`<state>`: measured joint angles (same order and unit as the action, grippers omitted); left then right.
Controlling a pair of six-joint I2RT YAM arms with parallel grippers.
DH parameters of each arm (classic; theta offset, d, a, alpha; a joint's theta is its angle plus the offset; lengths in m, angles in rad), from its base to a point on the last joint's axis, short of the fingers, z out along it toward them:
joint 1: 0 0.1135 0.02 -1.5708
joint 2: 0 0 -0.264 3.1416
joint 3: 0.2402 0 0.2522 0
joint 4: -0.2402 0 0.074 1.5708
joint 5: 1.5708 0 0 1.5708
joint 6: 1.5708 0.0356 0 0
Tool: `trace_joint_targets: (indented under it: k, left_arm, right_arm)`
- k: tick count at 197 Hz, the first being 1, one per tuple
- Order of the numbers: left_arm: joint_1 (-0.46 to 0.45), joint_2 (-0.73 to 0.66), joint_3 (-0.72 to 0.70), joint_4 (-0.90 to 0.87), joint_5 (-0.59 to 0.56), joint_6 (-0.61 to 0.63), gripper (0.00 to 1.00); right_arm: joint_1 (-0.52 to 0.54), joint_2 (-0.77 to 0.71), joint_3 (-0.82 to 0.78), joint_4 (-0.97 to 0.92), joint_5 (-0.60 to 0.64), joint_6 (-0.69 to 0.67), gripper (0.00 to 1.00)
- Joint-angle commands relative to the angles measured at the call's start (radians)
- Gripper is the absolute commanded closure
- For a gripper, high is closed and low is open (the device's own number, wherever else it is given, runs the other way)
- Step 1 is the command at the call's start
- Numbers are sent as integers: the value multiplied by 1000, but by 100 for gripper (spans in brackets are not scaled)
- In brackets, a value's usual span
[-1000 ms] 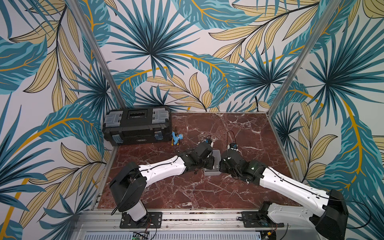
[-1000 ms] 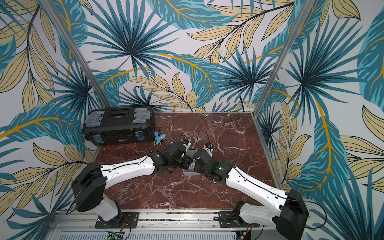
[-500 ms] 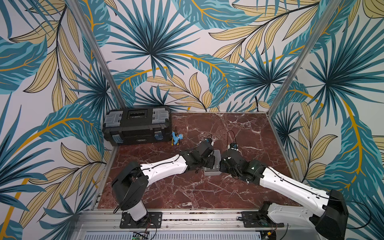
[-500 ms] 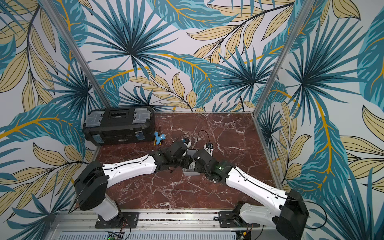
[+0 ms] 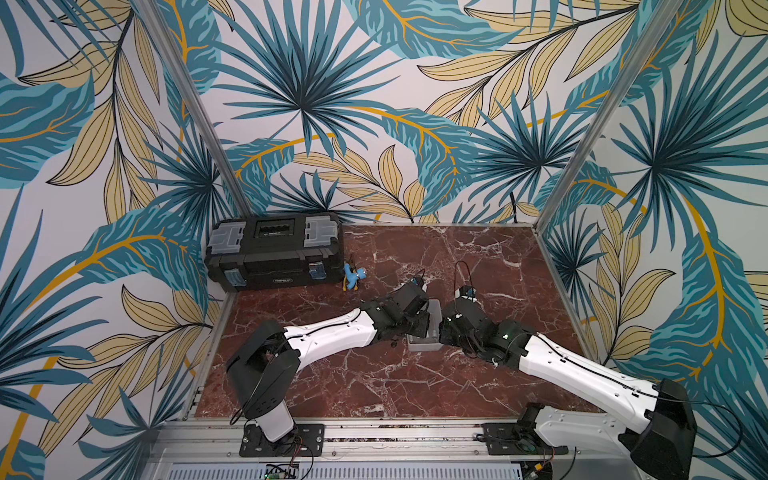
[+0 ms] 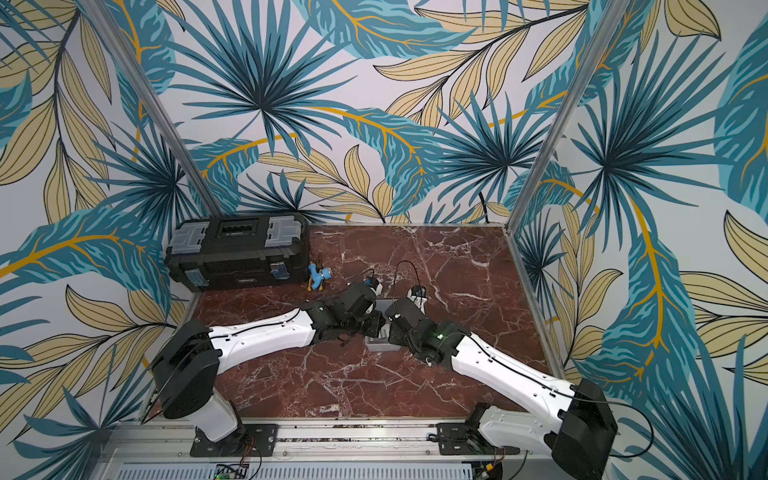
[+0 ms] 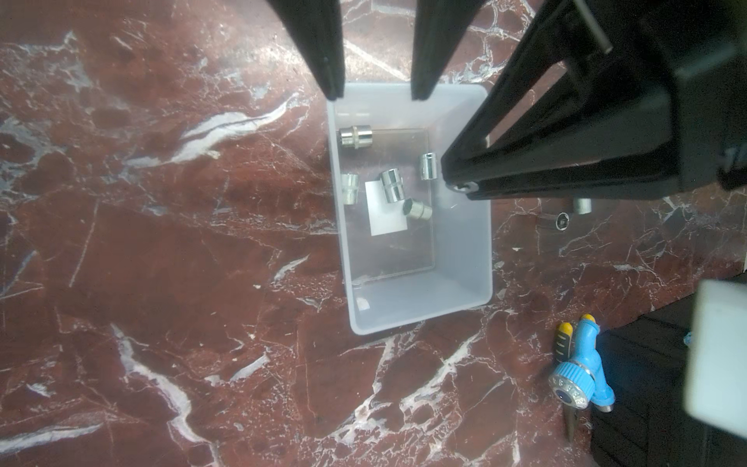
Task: Put the socket on the desktop into the storage box
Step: Place the socket head in the storage box.
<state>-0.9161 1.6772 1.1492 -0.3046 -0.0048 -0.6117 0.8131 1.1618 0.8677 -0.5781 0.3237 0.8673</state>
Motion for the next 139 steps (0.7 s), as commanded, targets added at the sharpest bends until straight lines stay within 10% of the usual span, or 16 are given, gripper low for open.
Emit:
trace_joint_targets:
  k: [1, 50, 89, 139]
  left_arm:
    - [-4, 13, 41, 1, -16, -3, 100]
    - [-4, 15, 37, 7, -20, -7, 100]
    - [-4, -1, 32, 17, -26, -2, 59]
    - [-4, -36, 29, 16, -31, 4, 51]
  right_arm:
    - [-2, 8, -10, -22, -1, -10, 67]
    - [-2, 6, -18, -21, -7, -3, 67]
    - [-2, 16, -11, -19, -25, -4, 65]
    - [-2, 22, -9, -16, -40, -8, 64]
